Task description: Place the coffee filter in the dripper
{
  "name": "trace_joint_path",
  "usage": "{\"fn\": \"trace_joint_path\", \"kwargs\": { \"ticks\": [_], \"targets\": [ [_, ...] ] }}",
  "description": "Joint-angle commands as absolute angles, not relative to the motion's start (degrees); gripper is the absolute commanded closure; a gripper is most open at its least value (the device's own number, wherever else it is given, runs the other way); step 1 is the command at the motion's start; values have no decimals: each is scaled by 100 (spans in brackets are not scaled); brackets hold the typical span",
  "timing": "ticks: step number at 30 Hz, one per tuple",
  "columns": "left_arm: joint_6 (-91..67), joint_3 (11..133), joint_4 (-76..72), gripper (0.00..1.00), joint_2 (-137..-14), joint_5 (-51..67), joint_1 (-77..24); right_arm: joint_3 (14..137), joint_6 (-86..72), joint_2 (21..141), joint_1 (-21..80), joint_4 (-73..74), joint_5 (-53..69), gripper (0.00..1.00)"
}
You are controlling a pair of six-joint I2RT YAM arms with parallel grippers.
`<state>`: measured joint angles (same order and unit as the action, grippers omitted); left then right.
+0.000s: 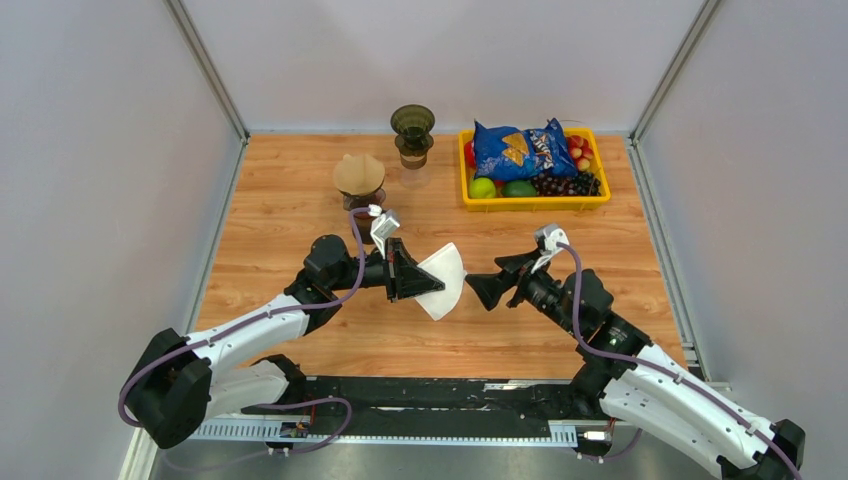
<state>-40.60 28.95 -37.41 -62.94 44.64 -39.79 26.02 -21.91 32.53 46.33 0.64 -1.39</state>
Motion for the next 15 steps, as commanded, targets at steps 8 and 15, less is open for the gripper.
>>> {"fn": "trace_joint_path", "kwargs": {
  "ticks": [8,15],
  "targets": [
    [-3934,3039,-3805,100,-6315,4596,-4008,2994,-2073,3388,4642,-59,207,5],
    [-4042,3044,-3916,100,-6356,4667,-4008,3013,-2055,3553,4643,-55,262,5]
  ]
}}
